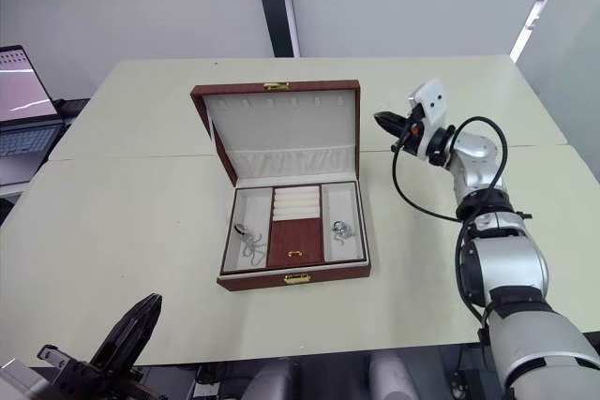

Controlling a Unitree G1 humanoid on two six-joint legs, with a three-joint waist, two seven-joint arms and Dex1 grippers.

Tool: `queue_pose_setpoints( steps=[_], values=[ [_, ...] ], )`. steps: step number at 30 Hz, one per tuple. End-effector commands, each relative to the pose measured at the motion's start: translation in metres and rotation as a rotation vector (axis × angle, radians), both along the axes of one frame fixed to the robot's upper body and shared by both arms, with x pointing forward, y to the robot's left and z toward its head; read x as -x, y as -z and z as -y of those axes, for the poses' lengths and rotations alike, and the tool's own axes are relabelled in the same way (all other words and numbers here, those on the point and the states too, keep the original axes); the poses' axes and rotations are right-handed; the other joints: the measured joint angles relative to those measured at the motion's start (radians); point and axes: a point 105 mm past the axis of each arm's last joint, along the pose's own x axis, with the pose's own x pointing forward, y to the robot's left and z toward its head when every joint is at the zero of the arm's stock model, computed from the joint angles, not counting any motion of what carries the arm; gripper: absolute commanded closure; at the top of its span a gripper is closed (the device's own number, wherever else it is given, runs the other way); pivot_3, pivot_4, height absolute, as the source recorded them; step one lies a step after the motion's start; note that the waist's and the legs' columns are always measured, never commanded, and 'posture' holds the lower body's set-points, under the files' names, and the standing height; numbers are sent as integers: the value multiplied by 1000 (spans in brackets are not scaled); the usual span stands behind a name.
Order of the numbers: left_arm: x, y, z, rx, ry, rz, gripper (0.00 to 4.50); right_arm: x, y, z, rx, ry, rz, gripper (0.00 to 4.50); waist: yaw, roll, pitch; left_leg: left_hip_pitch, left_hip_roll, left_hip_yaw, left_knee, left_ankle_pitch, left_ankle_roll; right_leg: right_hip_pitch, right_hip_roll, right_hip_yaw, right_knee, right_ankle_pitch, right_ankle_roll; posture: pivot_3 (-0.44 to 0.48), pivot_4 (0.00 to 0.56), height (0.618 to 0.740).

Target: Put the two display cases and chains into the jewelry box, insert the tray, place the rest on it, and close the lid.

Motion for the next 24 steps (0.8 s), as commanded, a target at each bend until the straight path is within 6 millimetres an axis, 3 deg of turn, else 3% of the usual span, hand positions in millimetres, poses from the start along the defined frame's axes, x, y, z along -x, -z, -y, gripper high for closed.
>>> queue_pose_setpoints(
  steps=[1,14,24],
  values=[
    [2,-4,2,-6,0,30,4460,-1,-19,-3,-18,-4,62,4500,0,0,0,0,0,0,0,0,0,0,0,0,0,0,0,0,150,740],
    [6,-2,-2,-5,-25,63,4460,4,-35,-36,-48,-126,90,4500,-1,1,0,0,0,0,0,0,0,-1,0,0,2,0,-1,0,150,740],
    [6,-1,-4,-3,-44,68,4460,18,-32,-52,-48,-285,54,4500,-5,1,1,0,1,0,0,0,0,-2,0,0,3,-1,-1,0,150,740]
  ],
)
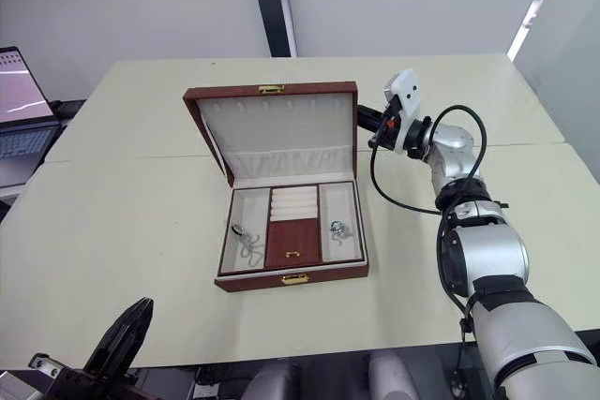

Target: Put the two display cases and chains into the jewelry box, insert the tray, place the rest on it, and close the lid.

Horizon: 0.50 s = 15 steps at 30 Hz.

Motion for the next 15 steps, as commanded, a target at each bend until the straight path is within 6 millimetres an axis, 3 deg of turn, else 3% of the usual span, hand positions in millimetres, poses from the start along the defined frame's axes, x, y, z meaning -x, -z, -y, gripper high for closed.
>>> queue_pose_setpoints(
  steps=[1,7,15],
  values=[
    [1,-3,0,4,-13,20,4460,10,-16,-11,-19,-100,37,4500,-2,0,0,0,0,0,0,0,0,0,0,0,0,0,0,0,150,740],
    [1,-1,0,3,-10,16,4460,34,8,-16,95,-302,-55,4500,1,0,0,0,0,-1,0,0,0,0,1,-1,1,0,-1,0,150,740],
    [-2,3,-2,1,-21,1,4460,30,8,-8,90,-239,-44,4500,3,0,0,0,0,-2,0,0,0,0,1,-1,1,0,-1,0,150,740]
  ],
)
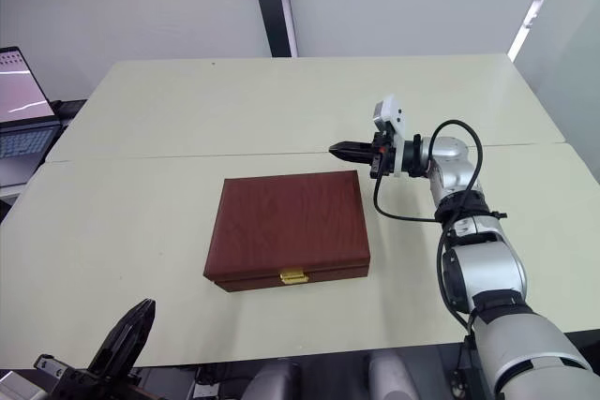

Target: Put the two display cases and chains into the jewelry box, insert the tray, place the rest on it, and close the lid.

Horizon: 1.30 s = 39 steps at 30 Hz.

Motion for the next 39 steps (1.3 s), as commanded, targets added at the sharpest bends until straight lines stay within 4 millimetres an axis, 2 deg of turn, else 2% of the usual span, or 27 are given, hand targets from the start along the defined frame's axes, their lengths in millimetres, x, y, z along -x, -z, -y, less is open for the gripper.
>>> queue_pose_setpoints(
  steps=[1,4,8,11,12,13,16,22,26,29,33,39],
  values=[
    [-1,-1,-2,-20,-11,8,4460,-2,-16,5,-22,27,67,4500,0,0,0,0,0,0,0,0,0,0,0,0,0,0,0,0,150,740],
    [-8,0,-8,-13,-36,-4,4460,-4,-16,10,-28,56,82,4500,0,0,0,0,0,0,0,0,0,0,0,0,0,0,0,0,150,740],
    [-28,9,-32,-105,-174,-83,4460,-4,-11,22,-38,108,103,4500,3,0,0,0,0,-2,0,0,0,1,0,-1,0,0,0,0,150,740],
    [-46,-2,-38,-129,-205,-74,4460,-1,0,37,-27,162,104,4500,4,0,0,0,0,-3,0,0,0,1,0,-2,1,0,0,0,150,740],
    [-54,-3,-39,-121,-200,-87,4290,1,6,47,-20,183,95,4500,9,0,0,0,0,-2,0,0,0,1,0,-2,1,0,0,0,150,740],
    [-61,-5,-42,-114,-200,-90,4098,3,10,55,-16,207,93,4500,12,0,0,0,-1,-3,0,0,0,1,0,-2,1,0,0,0,150,740],
    [-77,-5,-54,-105,-172,-123,3229,12,19,83,4,279,76,3919,18,0,0,0,-1,-3,1,0,0,1,0,-2,1,0,0,0,150,740],
    [-112,-5,-77,-37,-92,-207,1328,34,39,131,65,399,20,2291,16,1,0,1,-1,-3,0,0,0,1,0,-2,2,0,0,0,150,740],
    [-129,0,-86,-66,9,-276,63,49,46,149,93,465,4,1119,13,1,-1,1,0,-3,1,0,0,2,1,-3,2,0,0,0,150,740],
    [-141,2,-97,-89,36,-299,0,57,51,158,105,513,4,63,8,1,-1,1,0,-2,0,0,0,1,0,-2,2,0,0,0,150,740],
    [-160,1,-112,-187,46,-316,0,73,66,177,110,610,-10,63,14,1,-1,1,0,-4,0,0,0,2,1,-3,2,0,0,0,150,740],
    [-169,4,-120,-263,71,-375,0,84,76,190,111,677,-39,63,13,1,-1,1,-1,-2,0,0,0,1,-1,-2,2,0,0,0,150,740]
  ],
)
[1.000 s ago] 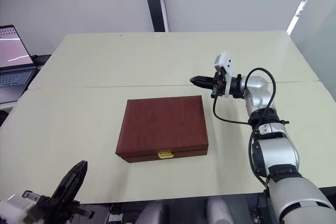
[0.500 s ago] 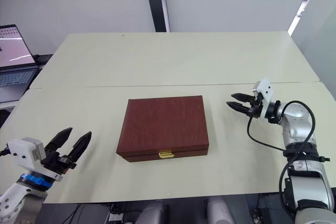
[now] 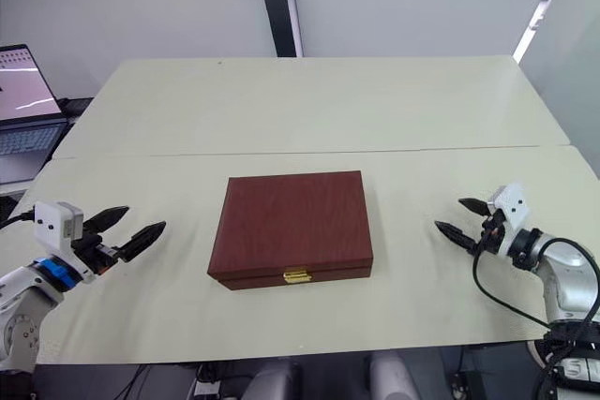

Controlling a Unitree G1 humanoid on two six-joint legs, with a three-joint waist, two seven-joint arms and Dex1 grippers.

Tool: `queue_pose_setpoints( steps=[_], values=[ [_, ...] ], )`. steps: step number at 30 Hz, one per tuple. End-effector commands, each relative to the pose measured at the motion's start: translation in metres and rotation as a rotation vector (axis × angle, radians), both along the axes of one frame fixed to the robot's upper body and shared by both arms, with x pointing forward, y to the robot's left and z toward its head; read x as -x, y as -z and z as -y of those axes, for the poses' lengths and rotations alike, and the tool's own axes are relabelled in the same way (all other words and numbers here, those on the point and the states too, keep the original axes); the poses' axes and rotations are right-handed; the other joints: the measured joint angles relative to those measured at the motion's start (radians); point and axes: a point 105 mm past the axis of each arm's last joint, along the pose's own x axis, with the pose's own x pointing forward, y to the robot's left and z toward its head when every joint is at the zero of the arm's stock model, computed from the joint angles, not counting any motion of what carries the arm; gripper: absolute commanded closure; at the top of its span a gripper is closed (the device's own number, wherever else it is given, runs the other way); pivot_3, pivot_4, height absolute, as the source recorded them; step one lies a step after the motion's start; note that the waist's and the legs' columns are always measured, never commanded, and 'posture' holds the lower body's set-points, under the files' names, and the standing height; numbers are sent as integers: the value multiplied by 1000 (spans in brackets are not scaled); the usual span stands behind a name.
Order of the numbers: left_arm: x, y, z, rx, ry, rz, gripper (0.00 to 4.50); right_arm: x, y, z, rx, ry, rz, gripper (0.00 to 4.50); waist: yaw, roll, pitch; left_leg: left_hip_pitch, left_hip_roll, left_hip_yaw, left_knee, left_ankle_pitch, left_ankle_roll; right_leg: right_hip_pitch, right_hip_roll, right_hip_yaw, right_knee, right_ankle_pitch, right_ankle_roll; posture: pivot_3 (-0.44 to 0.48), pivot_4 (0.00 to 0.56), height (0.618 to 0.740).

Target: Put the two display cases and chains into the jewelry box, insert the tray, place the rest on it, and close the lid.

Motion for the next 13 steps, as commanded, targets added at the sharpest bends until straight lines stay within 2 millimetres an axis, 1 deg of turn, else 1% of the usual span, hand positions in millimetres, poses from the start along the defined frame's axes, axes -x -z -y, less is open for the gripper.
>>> queue_pose_setpoints(
  steps=[1,5,13],
  values=[
    [-4,-2,-2,-68,34,-24,0,3,-18,7,9,19,61,63,-4,0,0,0,0,-1,0,0,0,0,0,0,0,0,0,0,150,740],
    [-9,-6,1,-77,53,-31,0,4,-18,9,25,19,55,63,-3,0,0,0,0,-1,0,0,0,0,0,-1,0,0,0,0,150,740],
    [-6,-8,4,-59,56,-33,0,1,-23,10,32,13,58,63,-3,0,0,0,0,-1,0,0,0,0,0,-1,0,0,0,0,150,740]
  ],
)
